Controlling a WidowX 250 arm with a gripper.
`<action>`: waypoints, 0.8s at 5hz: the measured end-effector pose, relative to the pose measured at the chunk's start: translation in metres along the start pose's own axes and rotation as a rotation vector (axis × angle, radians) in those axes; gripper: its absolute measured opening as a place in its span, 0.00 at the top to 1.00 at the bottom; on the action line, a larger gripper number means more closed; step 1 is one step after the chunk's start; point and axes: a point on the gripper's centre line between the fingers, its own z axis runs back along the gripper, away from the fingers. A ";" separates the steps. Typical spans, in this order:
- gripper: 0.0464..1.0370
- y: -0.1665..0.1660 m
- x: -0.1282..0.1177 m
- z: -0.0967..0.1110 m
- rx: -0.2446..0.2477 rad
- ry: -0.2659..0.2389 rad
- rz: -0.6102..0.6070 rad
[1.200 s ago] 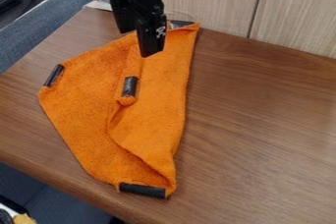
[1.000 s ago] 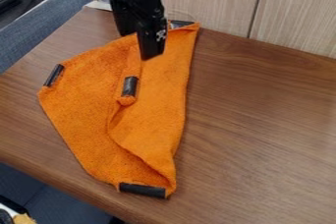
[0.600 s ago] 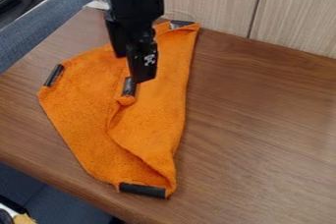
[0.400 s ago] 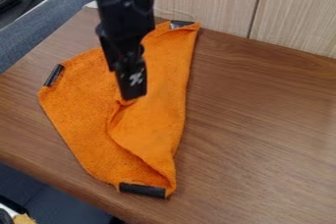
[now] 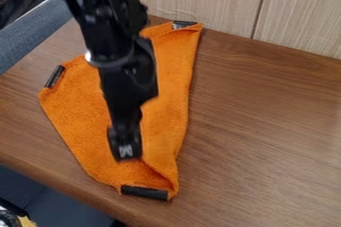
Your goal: Fold the orange cloth from botton of the top left
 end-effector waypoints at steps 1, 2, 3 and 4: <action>0.04 -0.022 0.001 -0.018 -0.052 0.051 -0.090; 0.04 -0.038 0.000 -0.038 -0.082 0.105 -0.150; 0.09 -0.041 0.003 -0.047 -0.076 0.149 -0.169; 0.36 -0.037 0.005 -0.050 -0.057 0.180 -0.165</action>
